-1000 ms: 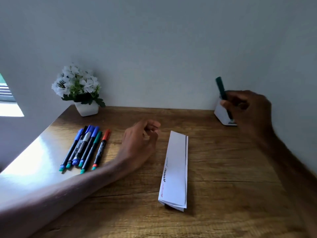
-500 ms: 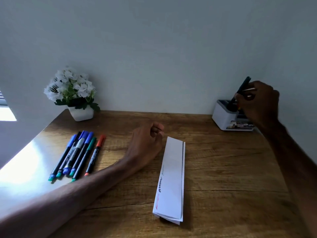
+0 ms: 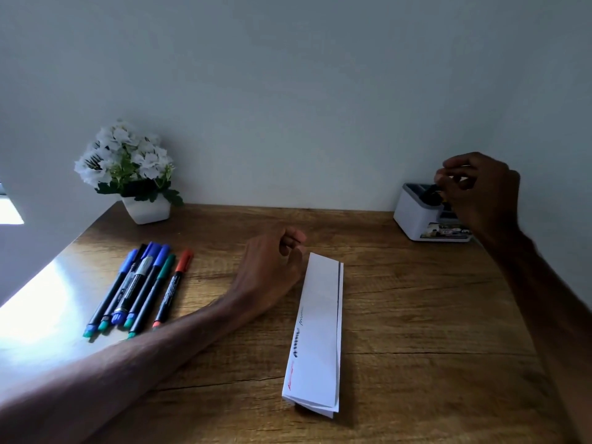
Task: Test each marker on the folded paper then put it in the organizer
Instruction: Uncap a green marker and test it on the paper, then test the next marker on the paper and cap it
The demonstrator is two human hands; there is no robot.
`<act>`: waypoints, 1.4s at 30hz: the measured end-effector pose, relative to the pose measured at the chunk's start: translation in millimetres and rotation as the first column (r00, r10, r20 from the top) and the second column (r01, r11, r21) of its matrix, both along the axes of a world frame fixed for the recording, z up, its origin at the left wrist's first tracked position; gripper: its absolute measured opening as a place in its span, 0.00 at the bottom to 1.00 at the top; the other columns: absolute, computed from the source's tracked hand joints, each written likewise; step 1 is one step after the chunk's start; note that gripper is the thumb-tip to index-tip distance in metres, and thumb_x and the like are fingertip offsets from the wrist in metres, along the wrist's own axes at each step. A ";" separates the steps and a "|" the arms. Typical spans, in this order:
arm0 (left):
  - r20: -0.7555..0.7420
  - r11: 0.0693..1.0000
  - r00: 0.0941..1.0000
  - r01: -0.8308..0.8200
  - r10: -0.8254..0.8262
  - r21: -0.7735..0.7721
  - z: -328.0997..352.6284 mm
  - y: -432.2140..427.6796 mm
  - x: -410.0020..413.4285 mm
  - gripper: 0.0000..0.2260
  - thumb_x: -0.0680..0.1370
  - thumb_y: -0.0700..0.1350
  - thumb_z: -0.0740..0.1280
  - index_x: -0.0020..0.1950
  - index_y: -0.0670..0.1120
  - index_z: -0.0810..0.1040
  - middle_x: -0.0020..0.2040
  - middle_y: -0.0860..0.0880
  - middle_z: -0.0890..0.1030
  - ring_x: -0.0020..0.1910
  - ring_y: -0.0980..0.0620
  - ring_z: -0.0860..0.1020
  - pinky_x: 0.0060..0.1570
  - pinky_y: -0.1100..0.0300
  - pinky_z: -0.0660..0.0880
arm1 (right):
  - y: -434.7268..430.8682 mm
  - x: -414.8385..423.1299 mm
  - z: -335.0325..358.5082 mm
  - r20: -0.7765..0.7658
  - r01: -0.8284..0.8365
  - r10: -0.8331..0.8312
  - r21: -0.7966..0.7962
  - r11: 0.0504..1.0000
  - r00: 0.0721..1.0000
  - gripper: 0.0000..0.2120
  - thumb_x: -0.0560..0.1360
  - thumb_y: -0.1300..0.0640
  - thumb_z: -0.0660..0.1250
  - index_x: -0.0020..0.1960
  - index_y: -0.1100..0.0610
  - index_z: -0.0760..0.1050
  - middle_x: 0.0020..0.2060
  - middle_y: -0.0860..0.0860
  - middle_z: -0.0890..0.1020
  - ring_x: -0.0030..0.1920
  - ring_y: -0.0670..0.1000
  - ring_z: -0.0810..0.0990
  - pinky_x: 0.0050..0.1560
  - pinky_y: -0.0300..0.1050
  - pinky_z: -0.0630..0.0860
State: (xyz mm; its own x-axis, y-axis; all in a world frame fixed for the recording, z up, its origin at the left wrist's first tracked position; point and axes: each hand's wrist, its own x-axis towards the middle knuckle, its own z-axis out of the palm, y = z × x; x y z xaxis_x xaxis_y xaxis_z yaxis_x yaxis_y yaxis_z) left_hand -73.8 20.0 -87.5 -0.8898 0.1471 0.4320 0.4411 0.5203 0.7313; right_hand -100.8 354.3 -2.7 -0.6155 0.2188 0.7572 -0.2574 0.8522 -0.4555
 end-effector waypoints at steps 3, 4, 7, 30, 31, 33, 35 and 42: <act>0.004 1.000 1.000 0.006 -0.006 -0.006 0.4 0.2 0.2 0.07 0.80 0.43 0.69 0.58 0.50 0.80 0.47 0.60 0.81 0.47 0.64 0.79 0.43 0.79 0.71 | -2.4 3.2 1.2 -0.033 -0.028 0.028 0.001 1.000 0.999 0.10 0.76 0.61 0.74 0.56 0.61 0.81 0.50 0.55 0.87 0.47 0.51 0.87 0.45 0.41 0.84; 0.007 1.000 1.000 0.006 -0.006 -0.005 0.4 0.1 0.2 0.07 0.80 0.43 0.69 0.58 0.50 0.80 0.47 0.60 0.81 0.47 0.63 0.79 0.43 0.79 0.71 | -4.2 4.8 1.5 -0.052 -0.042 0.043 0.005 0.999 0.998 0.09 0.76 0.61 0.73 0.56 0.61 0.81 0.50 0.55 0.86 0.46 0.50 0.87 0.44 0.39 0.84; 0.003 1.000 1.000 0.004 -0.004 -0.009 0.3 0.2 0.2 0.08 0.80 0.43 0.69 0.58 0.51 0.80 0.47 0.60 0.81 0.47 0.64 0.78 0.43 0.79 0.70 | -15.9 10.1 0.7 -0.106 -0.060 0.064 0.040 0.997 0.992 0.06 0.76 0.62 0.72 0.53 0.60 0.81 0.48 0.53 0.86 0.45 0.50 0.86 0.45 0.45 0.84; -0.285 0.710 0.950 -0.285 0.123 -0.644 7.1 -77.5 43.8 0.12 0.78 0.55 0.66 0.56 0.49 0.80 0.62 0.49 0.80 0.64 0.45 0.71 0.62 0.48 0.69 | -190.5 77.7 -55.7 0.464 -0.585 0.391 0.414 0.697 0.795 0.06 0.73 0.55 0.74 0.50 0.48 0.83 0.43 0.44 0.87 0.40 0.44 0.83 0.41 0.43 0.81; -0.292 0.666 0.942 -0.324 0.163 -0.672 8.0 -81.8 43.7 0.14 0.78 0.56 0.66 0.57 0.49 0.80 0.62 0.47 0.79 0.64 0.44 0.71 0.62 0.47 0.69 | -191.3 78.1 -56.3 0.469 -0.583 0.384 0.419 0.696 0.796 0.06 0.73 0.55 0.74 0.50 0.49 0.83 0.43 0.44 0.87 0.40 0.44 0.83 0.41 0.43 0.81; -0.293 0.555 0.925 -0.379 0.241 -0.740 11.2 -88.6 43.1 0.17 0.79 0.58 0.64 0.59 0.47 0.79 0.63 0.44 0.78 0.63 0.41 0.72 0.61 0.45 0.68 | -192.5 78.0 -57.1 0.478 -0.583 0.378 0.412 0.700 0.793 0.06 0.74 0.55 0.74 0.51 0.48 0.83 0.44 0.43 0.87 0.40 0.44 0.83 0.41 0.42 0.80; -0.296 0.474 0.914 -0.398 0.278 -0.785 15.2 -91.3 42.2 0.18 0.80 0.58 0.62 0.58 0.46 0.79 0.61 0.41 0.78 0.61 0.39 0.74 0.60 0.44 0.69 | -192.3 78.2 -57.4 0.484 -0.584 0.376 0.407 0.703 0.790 0.07 0.74 0.55 0.75 0.51 0.48 0.83 0.45 0.43 0.87 0.41 0.44 0.83 0.41 0.41 0.80; -0.252 0.616 0.956 -0.289 0.148 -0.733 16.0 -92.8 38.0 0.06 0.83 0.46 0.62 0.53 0.45 0.77 0.51 0.44 0.81 0.51 0.42 0.81 0.54 0.47 0.76 | -191.1 76.9 -58.9 0.499 -0.590 0.372 0.402 0.700 0.782 0.07 0.73 0.55 0.75 0.51 0.48 0.83 0.46 0.42 0.87 0.42 0.43 0.84 0.42 0.42 0.80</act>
